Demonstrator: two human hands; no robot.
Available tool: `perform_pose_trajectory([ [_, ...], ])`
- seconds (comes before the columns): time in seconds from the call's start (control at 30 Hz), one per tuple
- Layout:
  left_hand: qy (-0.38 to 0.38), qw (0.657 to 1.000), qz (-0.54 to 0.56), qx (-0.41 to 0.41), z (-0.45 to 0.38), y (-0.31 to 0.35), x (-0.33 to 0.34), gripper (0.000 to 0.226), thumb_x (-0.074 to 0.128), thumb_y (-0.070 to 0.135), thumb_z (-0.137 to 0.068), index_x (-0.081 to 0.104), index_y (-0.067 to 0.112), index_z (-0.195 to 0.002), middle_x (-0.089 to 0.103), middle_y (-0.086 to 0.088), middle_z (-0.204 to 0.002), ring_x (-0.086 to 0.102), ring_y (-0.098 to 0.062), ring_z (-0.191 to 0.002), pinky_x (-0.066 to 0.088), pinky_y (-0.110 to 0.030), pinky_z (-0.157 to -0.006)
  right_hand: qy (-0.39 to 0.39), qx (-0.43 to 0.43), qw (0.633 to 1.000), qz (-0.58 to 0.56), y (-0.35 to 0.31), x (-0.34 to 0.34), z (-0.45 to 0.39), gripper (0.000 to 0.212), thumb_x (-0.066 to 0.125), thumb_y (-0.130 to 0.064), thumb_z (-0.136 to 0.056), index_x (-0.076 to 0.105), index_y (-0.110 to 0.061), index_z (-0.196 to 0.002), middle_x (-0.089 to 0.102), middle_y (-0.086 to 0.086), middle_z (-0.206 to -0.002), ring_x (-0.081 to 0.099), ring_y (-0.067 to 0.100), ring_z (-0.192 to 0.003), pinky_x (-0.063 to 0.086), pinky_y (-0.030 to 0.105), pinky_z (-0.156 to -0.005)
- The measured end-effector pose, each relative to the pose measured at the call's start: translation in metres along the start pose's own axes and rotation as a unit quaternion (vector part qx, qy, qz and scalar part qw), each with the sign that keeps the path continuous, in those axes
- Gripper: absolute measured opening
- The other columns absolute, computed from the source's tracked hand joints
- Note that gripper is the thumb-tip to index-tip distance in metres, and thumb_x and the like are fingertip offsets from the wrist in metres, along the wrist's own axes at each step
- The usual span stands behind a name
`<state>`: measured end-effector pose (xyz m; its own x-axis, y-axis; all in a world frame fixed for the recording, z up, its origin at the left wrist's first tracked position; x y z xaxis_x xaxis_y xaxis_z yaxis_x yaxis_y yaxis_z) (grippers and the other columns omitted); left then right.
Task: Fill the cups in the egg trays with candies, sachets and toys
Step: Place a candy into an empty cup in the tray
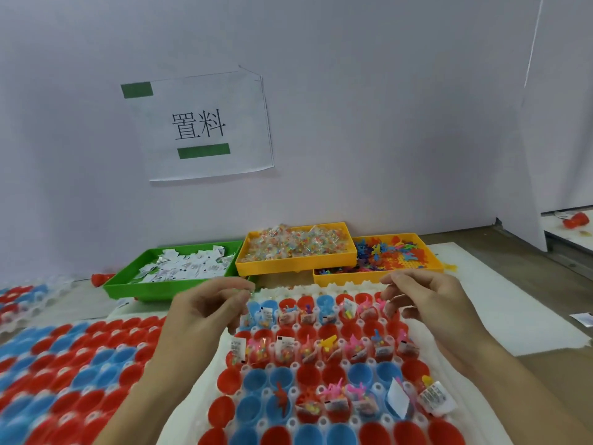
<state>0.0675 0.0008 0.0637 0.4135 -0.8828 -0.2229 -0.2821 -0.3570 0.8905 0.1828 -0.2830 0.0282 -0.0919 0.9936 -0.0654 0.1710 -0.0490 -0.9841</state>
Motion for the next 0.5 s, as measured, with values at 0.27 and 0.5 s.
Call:
perform_pose_trajectory([
  [0.27, -0.115, 0.993, -0.035, -0.007, 0.032, -0.009, 0.007, 0.017, 0.066, 0.020, -0.081, 0.081, 0.016, -0.087, 0.066, 0.008, -0.060, 0.050, -0.001, -0.052, 0.039, -0.014, -0.051, 0.000, -0.022, 0.999, 0.037, -0.001, 0.000, -0.001, 0.026, 0.054, -0.019, -0.100, 0.077, -0.016, -0.087, 0.074, 0.005, -0.077, 0.070, 0.024, -0.072, 0.049, 0.031, -0.066],
  [0.5, -0.175, 0.979, -0.106, 0.018, 0.040, -0.004, 0.014, 0.009, 0.074, 0.006, -0.083, 0.072, 0.012, -0.089, 0.072, -0.003, -0.074, 0.066, -0.017, -0.067, 0.054, -0.033, -0.067, -0.002, -0.025, 0.998, 0.053, 0.000, 0.002, 0.000, 0.025, 0.054, -0.018, -0.101, 0.076, -0.014, -0.090, 0.074, 0.004, -0.077, 0.069, 0.026, -0.076, 0.048, 0.032, -0.067],
])
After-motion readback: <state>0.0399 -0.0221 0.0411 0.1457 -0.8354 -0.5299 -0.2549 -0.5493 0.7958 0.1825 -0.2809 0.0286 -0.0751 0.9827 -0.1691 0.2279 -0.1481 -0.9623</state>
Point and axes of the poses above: each hand's wrist, its own z-axis away from the middle knuckle, its own x-axis out of the palm, y = z × x, the point moved 5 cm from there along -z, towards the middle knuckle
